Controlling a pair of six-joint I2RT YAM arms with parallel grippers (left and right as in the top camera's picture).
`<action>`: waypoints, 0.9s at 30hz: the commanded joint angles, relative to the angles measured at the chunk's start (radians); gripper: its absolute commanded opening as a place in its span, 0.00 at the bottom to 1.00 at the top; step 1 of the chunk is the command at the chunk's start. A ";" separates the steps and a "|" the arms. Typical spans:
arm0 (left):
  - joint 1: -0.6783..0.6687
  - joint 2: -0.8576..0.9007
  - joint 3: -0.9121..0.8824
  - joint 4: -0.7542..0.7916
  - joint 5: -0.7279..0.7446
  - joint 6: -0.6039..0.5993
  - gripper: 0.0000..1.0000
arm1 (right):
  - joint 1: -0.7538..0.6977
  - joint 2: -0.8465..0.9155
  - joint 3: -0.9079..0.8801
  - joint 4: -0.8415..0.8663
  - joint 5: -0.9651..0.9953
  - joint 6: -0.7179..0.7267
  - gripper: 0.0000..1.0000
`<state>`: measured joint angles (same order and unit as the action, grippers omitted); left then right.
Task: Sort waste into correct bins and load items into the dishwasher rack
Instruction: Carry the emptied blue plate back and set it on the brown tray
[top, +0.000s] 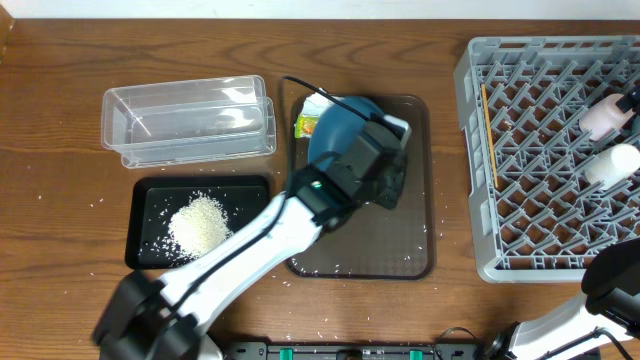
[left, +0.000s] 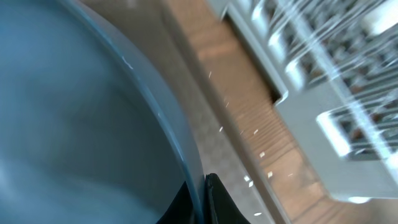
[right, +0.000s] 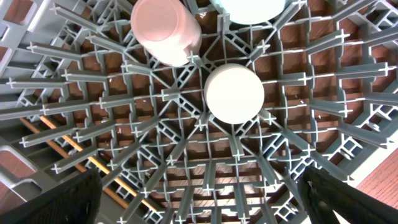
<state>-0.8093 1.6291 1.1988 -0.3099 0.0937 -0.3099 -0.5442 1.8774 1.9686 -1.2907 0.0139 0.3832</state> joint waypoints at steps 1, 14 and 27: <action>-0.015 0.018 0.008 0.009 0.031 -0.004 0.06 | -0.003 0.002 0.004 -0.002 -0.003 0.013 0.99; -0.028 0.026 0.007 -0.101 0.086 -0.108 0.06 | -0.003 0.002 0.004 -0.002 -0.003 0.013 0.99; -0.025 0.024 0.008 -0.080 0.070 -0.102 0.17 | -0.003 0.002 0.004 -0.002 -0.003 0.013 0.99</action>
<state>-0.8379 1.6680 1.1988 -0.4011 0.1772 -0.4152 -0.5442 1.8774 1.9686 -1.2907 0.0139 0.3832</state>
